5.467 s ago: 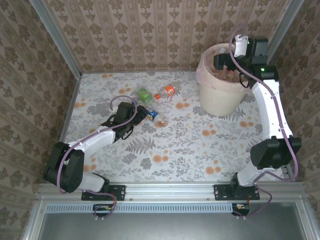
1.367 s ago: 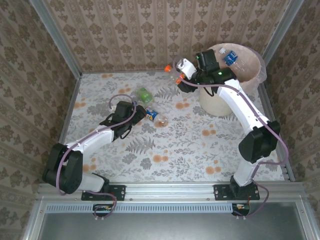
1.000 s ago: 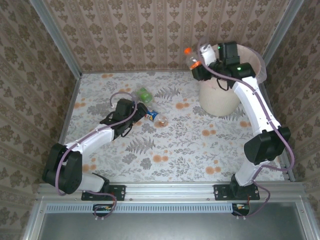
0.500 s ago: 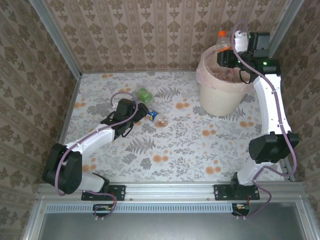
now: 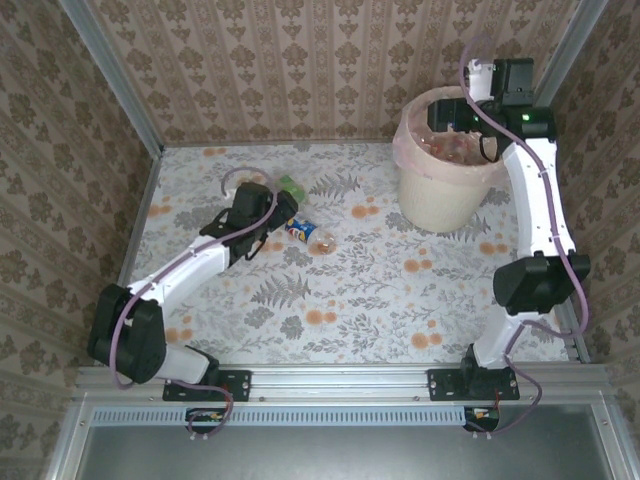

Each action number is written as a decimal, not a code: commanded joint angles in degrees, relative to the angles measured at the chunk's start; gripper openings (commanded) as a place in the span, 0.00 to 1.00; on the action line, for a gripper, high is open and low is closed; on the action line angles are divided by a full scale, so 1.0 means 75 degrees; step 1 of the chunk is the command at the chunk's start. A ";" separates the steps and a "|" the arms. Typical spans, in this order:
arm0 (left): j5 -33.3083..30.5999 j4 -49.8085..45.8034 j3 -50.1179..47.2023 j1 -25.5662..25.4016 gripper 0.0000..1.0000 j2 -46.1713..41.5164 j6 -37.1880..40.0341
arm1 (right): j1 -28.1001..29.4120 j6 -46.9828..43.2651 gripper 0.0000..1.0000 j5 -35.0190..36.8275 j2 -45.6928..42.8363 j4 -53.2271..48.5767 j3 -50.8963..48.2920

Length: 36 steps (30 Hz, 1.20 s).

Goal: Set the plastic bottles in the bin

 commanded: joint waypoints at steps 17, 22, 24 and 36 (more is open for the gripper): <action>-0.1988 -0.3690 0.5770 0.0205 1.00 0.4489 0.2055 | 0.0644 0.2482 1.00 -0.1631 -0.5110 0.4663 -0.6144; -0.1723 -0.3967 0.6976 0.0606 1.00 0.5633 0.1962 | 0.1109 0.2798 1.00 -0.1942 -0.6078 0.6143 -0.7546; -0.1702 -0.4313 0.7709 0.0697 1.00 0.6213 0.1935 | 0.1307 0.2807 1.00 -0.2024 -0.6351 0.6397 -0.7917; -0.0725 -0.4554 0.9517 0.1030 0.98 0.7790 0.1592 | 0.1667 0.2702 1.00 -0.1566 -0.6992 0.6008 -0.8527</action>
